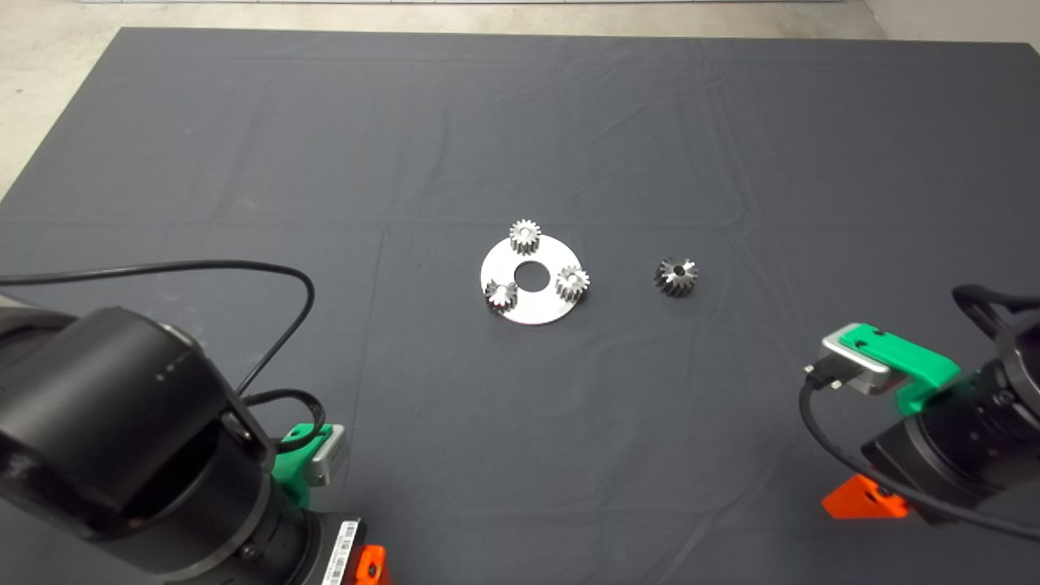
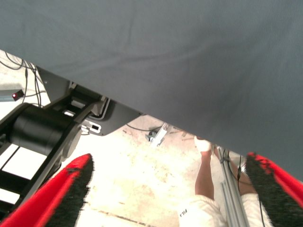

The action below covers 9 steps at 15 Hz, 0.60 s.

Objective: Remove an incorrectly installed larger gear and replace it with the correct smaller gear

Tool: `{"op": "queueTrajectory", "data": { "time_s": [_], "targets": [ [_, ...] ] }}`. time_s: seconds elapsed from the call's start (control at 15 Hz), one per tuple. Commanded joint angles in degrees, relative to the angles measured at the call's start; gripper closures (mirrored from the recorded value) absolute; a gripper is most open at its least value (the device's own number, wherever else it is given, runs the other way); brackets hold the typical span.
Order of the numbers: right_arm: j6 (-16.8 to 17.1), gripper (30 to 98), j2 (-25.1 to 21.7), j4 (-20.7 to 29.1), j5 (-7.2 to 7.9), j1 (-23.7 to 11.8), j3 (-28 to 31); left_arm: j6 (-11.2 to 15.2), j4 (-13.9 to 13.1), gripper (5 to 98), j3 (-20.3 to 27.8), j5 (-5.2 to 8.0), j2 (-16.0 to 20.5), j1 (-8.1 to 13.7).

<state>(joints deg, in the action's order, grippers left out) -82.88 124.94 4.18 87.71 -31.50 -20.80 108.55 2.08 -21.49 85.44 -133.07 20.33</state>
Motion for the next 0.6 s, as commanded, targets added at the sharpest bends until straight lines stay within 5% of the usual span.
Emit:
{"op": "queueTrajectory", "data": {
  "time_s": [0.0, 0.53],
  "targets": [
    [-0.4, 42.1, -1.3, 3.0, 4.4, -1.3, 1.4, -1.1, -0.9, 5.4, 0.9, 0.18, -1.3, 1.5],
    [-0.4, 30.7, -1.3, 3.0, 4.57, -1.3, 1.4, -1.2, -0.9, 5.4, 1.0, 0.07, -0.7, 1.5]
  ]
}}
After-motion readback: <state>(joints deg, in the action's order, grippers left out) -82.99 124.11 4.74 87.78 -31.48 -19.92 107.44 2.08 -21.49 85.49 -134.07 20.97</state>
